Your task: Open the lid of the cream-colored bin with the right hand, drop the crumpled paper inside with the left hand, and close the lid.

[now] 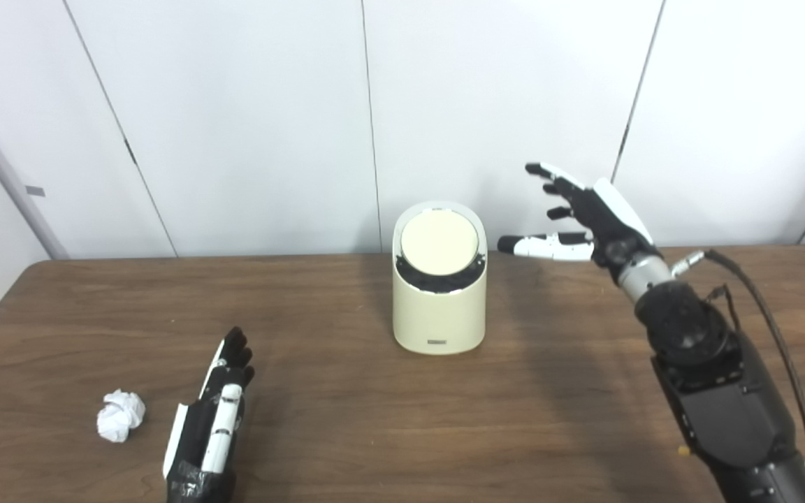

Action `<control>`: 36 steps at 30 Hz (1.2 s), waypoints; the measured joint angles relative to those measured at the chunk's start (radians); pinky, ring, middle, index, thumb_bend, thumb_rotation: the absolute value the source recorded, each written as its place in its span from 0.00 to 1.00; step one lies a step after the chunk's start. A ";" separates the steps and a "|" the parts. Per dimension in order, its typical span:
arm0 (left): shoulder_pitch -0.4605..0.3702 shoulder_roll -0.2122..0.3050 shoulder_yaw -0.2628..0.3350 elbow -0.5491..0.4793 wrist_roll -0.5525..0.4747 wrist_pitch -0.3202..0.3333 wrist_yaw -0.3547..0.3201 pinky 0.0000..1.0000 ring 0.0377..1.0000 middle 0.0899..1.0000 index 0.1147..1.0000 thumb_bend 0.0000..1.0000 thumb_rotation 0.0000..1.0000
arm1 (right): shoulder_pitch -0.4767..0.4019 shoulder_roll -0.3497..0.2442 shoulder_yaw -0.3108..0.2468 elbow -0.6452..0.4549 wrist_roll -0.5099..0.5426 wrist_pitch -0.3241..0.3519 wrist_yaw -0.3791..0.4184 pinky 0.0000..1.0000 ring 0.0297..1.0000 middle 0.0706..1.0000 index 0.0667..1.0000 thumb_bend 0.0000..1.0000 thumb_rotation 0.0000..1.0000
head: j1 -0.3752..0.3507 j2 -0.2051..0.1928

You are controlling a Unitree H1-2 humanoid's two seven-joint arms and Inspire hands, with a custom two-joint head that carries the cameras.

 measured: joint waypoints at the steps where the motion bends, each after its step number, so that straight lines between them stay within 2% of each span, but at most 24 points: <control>1: 0.000 0.000 -0.001 0.000 0.000 0.000 0.000 1.00 1.00 1.00 1.00 0.31 0.79 | -0.013 -0.005 0.008 0.009 -0.008 0.005 0.006 0.76 0.91 0.94 0.90 0.86 0.43 | 0.000 0.000; 11: 0.000 0.000 -0.003 0.000 0.001 0.000 0.000 1.00 1.00 1.00 1.00 0.32 0.76 | -0.087 -0.064 0.106 0.053 -0.090 0.031 0.091 0.76 0.87 0.91 0.89 0.87 0.47 | 0.000 0.008; 15: 0.000 0.000 -0.004 0.000 0.003 0.000 0.000 1.00 1.00 1.00 1.00 0.33 0.72 | -0.117 -0.067 0.137 0.064 -0.125 0.033 0.118 0.79 0.87 0.89 0.88 0.89 0.48 | 0.002 0.012; 26: -0.001 -0.001 -0.006 0.000 0.020 0.000 0.005 1.00 1.00 1.00 1.00 0.33 0.73 | -0.201 -0.064 0.194 0.123 -0.169 0.056 0.201 0.82 0.91 0.92 0.89 0.89 0.42 | 0.003 0.020; 32: -0.001 -0.001 -0.007 0.000 0.024 -0.001 0.006 1.00 1.00 1.00 1.00 0.32 0.69 | -0.237 -0.064 0.231 0.149 -0.199 0.059 0.237 0.71 0.84 0.87 0.88 0.91 0.45 | 0.003 0.023; 36: -0.001 -0.004 -0.007 0.000 0.035 -0.010 0.009 1.00 1.00 1.00 1.00 0.30 0.68 | -0.264 -0.061 0.244 0.157 -0.216 0.072 0.276 0.76 0.88 0.90 0.88 0.90 0.45 | 0.000 0.025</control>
